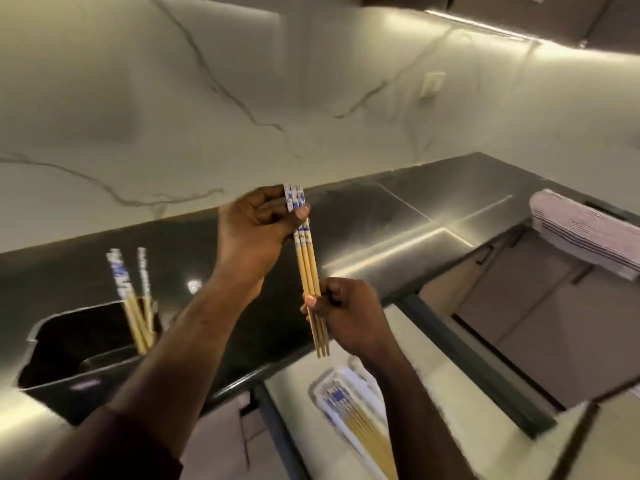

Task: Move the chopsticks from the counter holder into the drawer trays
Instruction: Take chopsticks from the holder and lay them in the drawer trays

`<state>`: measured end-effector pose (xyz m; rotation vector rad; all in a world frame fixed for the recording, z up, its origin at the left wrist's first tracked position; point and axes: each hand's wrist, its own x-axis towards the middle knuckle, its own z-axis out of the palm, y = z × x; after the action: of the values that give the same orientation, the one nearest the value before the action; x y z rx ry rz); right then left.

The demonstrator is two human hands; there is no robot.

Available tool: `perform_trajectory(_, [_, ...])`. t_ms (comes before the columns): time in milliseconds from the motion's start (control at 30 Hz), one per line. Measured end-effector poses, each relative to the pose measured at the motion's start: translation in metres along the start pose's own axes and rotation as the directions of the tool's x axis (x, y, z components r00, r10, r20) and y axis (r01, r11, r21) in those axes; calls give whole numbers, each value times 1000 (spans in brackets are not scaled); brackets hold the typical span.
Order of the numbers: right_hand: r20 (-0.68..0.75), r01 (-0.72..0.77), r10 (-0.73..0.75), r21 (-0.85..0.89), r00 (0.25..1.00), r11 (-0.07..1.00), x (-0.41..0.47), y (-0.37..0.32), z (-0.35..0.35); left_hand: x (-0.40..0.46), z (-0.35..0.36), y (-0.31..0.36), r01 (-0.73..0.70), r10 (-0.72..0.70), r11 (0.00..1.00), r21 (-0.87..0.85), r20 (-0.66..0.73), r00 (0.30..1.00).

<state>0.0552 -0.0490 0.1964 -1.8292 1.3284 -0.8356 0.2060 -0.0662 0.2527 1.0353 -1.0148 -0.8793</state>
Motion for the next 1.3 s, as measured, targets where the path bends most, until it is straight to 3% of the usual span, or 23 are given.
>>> perform_trajectory(267, [31, -292, 310, -260, 950, 920, -39, 200, -112, -52, 169, -159, 301, -309, 940, 159, 24, 951])
perform_trajectory(400, [59, -405, 441, -303, 895, 863, -41, 280, -114, -68, 214, -232, 401, -404, 876, 266, -49, 914])
perform_trajectory(467, [73, -437, 483, -325, 873, 839, -41, 314, -102, -74, 222, -265, 386, -383, 821, 422, -95, 919])
perform_trajectory(633, [92, -468, 553, -428, 828, 773, -46, 373, -62, -100, 214, -322, 257, -358, 562, 786, -49, 932])
perform_trajectory(733, [78, -494, 586, -455, 806, 741, -46, 384, -44, -114, 206, -347, 70, -371, 374, 925, 80, 925])
perform_trajectory(800, [92, -483, 596, -495, 797, 722, -44, 388, -36, -120, 202, -363, -136, -440, 165, 977, 196, 876])
perform_trajectory(867, [105, -457, 593, -537, 798, 709, -43, 392, -31, -125, 202, -374, -298, -525, 40, 954, 274, 806])
perform_trajectory(1000, [152, -369, 560, -609, 815, 702, -38, 393, -26, -127, 206, -383, -445, -644, -50, 894, 311, 698])
perform_trajectory(1100, [68, -290, 433, -649, 899, 704, -31, 390, -27, -124, 209, -389, -479, -699, -78, 874, 295, 651])
perform_trajectory(1200, [170, -265, 505, -688, 846, 676, -35, 389, -26, -121, 209, -395, -522, -721, -105, 846, 297, 626])
perform_trajectory(1300, [161, -233, 444, -670, 881, 705, -40, 397, -22, -122, 207, -399, -535, -709, -108, 838, 312, 632])
